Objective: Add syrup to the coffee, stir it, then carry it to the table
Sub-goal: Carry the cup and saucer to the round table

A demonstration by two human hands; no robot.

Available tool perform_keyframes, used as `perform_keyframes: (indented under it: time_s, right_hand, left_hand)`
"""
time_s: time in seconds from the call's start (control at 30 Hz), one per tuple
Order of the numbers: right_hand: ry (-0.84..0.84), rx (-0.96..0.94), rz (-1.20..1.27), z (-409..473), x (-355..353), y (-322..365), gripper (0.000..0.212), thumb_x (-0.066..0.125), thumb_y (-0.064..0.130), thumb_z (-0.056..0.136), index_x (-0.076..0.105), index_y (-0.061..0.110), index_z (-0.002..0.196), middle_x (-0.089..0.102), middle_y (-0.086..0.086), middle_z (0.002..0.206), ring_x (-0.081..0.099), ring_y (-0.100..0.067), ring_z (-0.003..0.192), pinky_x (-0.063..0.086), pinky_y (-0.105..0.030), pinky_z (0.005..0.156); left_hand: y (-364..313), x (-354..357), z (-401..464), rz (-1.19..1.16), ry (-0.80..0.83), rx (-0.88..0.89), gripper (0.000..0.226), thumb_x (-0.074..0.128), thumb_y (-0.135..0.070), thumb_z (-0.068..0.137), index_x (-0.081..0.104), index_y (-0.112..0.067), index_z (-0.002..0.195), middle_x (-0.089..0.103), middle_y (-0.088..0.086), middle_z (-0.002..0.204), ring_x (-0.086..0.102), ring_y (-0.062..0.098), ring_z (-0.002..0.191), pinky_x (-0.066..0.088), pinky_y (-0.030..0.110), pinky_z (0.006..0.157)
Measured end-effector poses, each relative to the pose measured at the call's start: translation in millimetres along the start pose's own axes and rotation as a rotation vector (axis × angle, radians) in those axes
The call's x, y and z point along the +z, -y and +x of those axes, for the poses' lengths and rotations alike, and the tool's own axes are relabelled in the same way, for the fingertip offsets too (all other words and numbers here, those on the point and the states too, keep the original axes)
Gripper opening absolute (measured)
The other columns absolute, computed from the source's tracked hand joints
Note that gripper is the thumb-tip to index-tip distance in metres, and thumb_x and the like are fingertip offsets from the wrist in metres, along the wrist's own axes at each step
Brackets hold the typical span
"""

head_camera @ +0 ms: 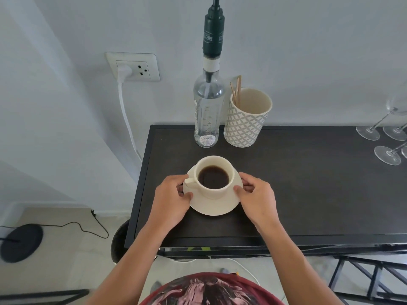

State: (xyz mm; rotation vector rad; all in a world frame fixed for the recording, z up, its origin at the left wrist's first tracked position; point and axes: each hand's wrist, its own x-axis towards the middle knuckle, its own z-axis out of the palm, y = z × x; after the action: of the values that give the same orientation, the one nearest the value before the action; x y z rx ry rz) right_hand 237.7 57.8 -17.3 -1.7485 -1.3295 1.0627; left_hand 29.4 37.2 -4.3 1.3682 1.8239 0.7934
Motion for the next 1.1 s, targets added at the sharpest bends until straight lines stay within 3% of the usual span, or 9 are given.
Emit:
perform_keyframes:
  time_s: [0.1,0.27,0.43,0.5,0.6,0.67,0.77,0.93,1.1]
  right_hand:
    - [0.029,-0.012,0.005,1,1,1,0.036,0.069,0.007,0.096,0.074,0.030,0.123,0.072,0.010,0.107,0.066,0.004,0.091,0.048,-0.011,0.073]
    - [0.116,-0.065,0.016,1,5,7,0.039,0.069,0.006,0.095,0.072,0.042,0.110,0.068,0.013,0.107,0.065,0.006,0.090,0.045,-0.010,0.074]
    - [0.236,-0.115,0.005,3,15,13,0.038,0.069,0.008,0.095,0.074,0.038,0.116,0.069,0.007,0.115,0.066,0.004,0.095,0.049,-0.014,0.081]
    - [0.294,-0.136,-0.010,3,20,17,0.038,0.070,0.009,0.095,0.074,0.033,0.123,0.069,0.006,0.118,0.066,0.004,0.096,0.051,-0.015,0.085]
    - [0.388,-0.192,-0.045,2,29,25,0.039,0.070,0.009,0.095,0.073,0.031,0.127,0.069,0.006,0.119,0.066,0.006,0.096,0.045,-0.007,0.079]
    - [0.444,-0.232,-0.059,-1,37,30,0.040,0.072,0.010,0.095,0.071,0.029,0.130,0.068,0.006,0.120,0.065,0.006,0.097,0.045,-0.007,0.078]
    - [0.520,-0.288,-0.095,-8,50,40,0.042,0.073,0.012,0.095,0.070,0.029,0.133,0.067,0.008,0.121,0.065,0.005,0.098,0.045,-0.009,0.079]
    - [0.619,-0.341,-0.106,-38,78,53,0.041,0.073,0.013,0.095,0.070,0.029,0.133,0.070,0.008,0.120,0.066,0.004,0.098,0.047,-0.011,0.080]
    - [0.715,-0.407,-0.127,-84,113,70,0.041,0.071,0.012,0.095,0.071,0.032,0.131,0.071,0.005,0.120,0.068,0.000,0.100,0.054,-0.022,0.090]
  left_hand:
    - [1,-1,-8,-0.018,-0.022,-0.022,0.042,0.073,-0.004,0.087,0.069,-0.026,0.123,0.064,-0.008,0.112,0.065,0.010,0.095,0.048,0.015,0.078]
    - [6,-6,-26,-0.052,-0.096,-0.097,0.046,0.071,-0.005,0.089,0.064,-0.028,0.128,0.063,-0.008,0.113,0.062,0.004,0.092,0.049,0.013,0.076]
    - [15,-10,-48,-0.113,-0.199,-0.169,0.052,0.072,-0.008,0.089,0.062,-0.032,0.133,0.063,-0.010,0.120,0.063,0.002,0.097,0.050,0.016,0.079]
    - [16,-13,-60,-0.121,-0.244,-0.195,0.051,0.070,-0.006,0.089,0.064,-0.036,0.130,0.066,-0.014,0.113,0.064,-0.004,0.094,0.055,0.017,0.081]
    - [11,-19,-81,-0.156,-0.329,-0.229,0.049,0.065,0.004,0.088,0.066,-0.040,0.109,0.067,-0.025,0.081,0.059,-0.019,0.084,0.046,0.000,0.068]
    - [13,-23,-94,-0.183,-0.394,-0.244,0.051,0.064,0.007,0.088,0.065,-0.041,0.105,0.066,-0.032,0.077,0.061,-0.014,0.081,0.048,0.002,0.068]
    - [22,-31,-114,-0.218,-0.480,-0.300,0.045,0.067,-0.002,0.090,0.067,-0.036,0.119,0.065,-0.020,0.092,0.065,0.000,0.086,0.056,0.017,0.076]
    - [49,-49,-152,-0.253,-0.598,-0.350,0.052,0.068,-0.002,0.090,0.062,-0.028,0.135,0.060,-0.005,0.120,0.062,0.002,0.092,0.048,0.002,0.067]
    - [75,-74,-194,-0.277,-0.699,-0.403,0.054,0.070,-0.002,0.088,0.061,-0.024,0.137,0.059,-0.004,0.126,0.062,0.006,0.098,0.056,0.021,0.082]
